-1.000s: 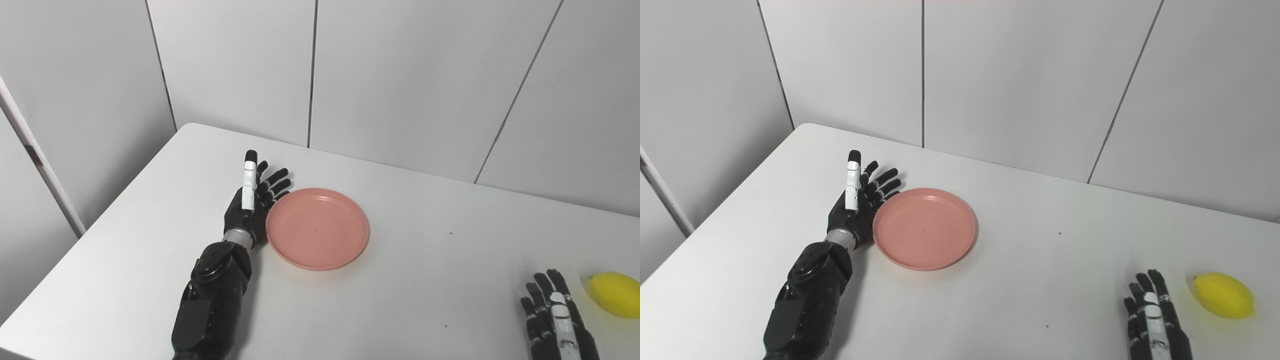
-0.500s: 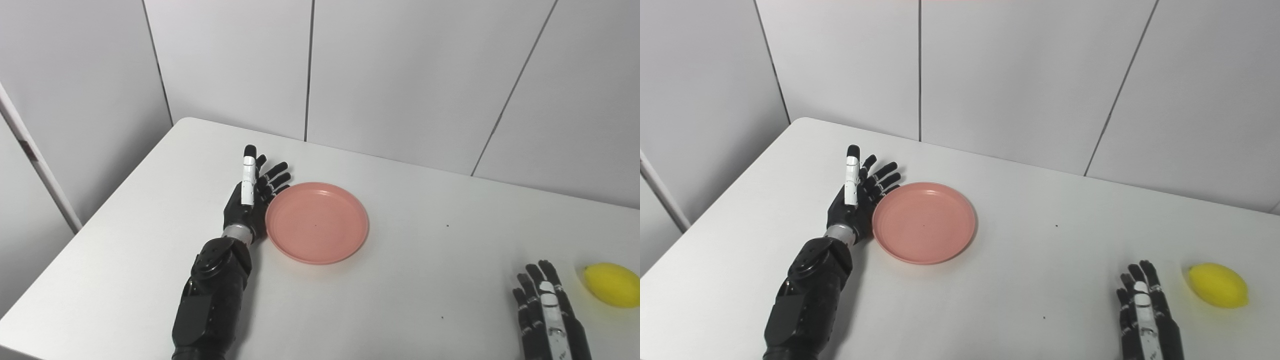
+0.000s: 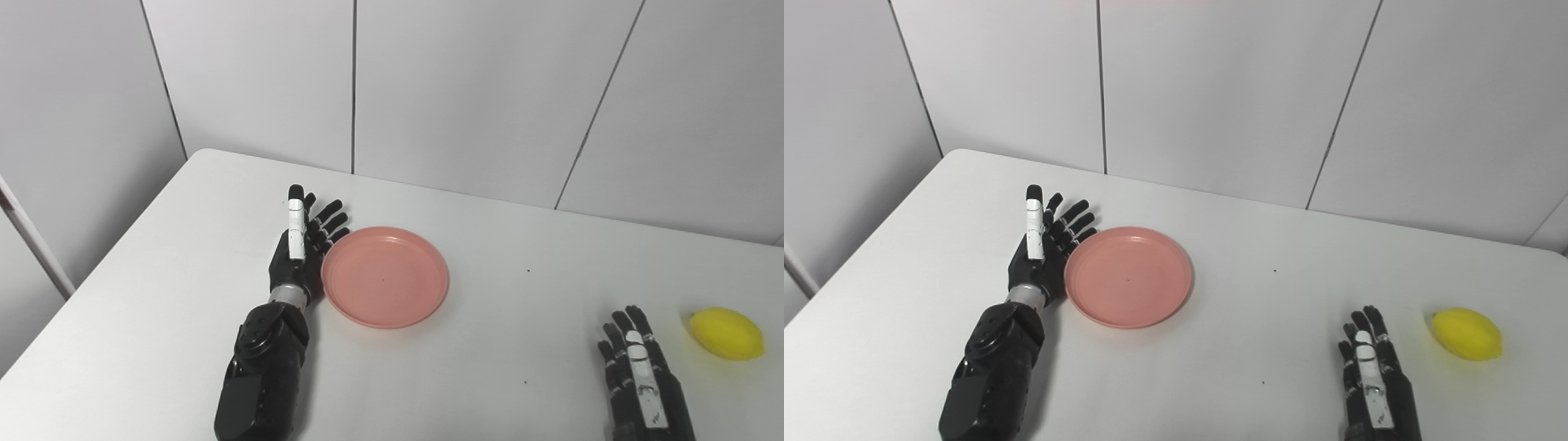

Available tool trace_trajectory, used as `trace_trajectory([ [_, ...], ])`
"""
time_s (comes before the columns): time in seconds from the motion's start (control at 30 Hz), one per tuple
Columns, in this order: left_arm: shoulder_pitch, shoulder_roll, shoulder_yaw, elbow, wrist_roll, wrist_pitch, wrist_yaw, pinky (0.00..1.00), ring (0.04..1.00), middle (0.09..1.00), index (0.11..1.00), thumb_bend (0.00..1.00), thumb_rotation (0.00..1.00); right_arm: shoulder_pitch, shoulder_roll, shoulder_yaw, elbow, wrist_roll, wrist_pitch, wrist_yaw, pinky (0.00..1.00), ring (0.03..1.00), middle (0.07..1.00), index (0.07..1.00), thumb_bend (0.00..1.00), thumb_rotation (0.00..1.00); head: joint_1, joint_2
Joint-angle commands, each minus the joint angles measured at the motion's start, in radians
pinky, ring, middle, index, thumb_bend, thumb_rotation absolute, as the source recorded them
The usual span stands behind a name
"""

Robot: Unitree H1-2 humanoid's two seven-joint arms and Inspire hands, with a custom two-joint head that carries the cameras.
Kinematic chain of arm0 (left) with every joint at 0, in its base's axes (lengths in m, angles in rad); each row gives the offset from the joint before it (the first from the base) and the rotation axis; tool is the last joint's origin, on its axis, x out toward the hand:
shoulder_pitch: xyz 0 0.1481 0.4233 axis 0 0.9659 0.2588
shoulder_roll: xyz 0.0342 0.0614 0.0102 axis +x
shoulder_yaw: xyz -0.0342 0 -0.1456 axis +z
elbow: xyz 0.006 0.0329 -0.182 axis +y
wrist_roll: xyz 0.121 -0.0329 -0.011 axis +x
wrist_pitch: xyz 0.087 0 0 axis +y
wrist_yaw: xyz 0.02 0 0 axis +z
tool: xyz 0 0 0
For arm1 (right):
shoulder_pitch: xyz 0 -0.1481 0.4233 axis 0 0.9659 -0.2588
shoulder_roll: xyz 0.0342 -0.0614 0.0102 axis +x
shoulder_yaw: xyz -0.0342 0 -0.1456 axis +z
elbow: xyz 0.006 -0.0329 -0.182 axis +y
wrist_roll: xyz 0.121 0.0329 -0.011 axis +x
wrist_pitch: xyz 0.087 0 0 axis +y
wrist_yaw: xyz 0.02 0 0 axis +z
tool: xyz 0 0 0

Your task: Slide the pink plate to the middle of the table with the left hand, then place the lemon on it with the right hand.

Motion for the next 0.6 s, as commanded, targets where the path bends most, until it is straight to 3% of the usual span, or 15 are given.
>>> trace_trajectory([
  [0.0,0.011,-0.018,-0.002,-0.006,0.004,-0.01,0.012,0.85,0.838,0.84,0.986,0.95,0.9,0.006,0.01,0.006,-0.008,-0.005,0.025,-0.002,1.0,0.955,0.93,0.904,0.66,0.51,-0.006,0.0],
  [0.57,0.031,-0.085,-0.05,-0.061,0.034,-0.012,0.015,0.83,0.845,0.854,0.997,0.94,0.92,0.006,0.033,0.018,-0.006,-0.015,0.017,-0.009,0.97,0.925,0.901,0.892,0.68,0.5,-0.035,0.001],
])
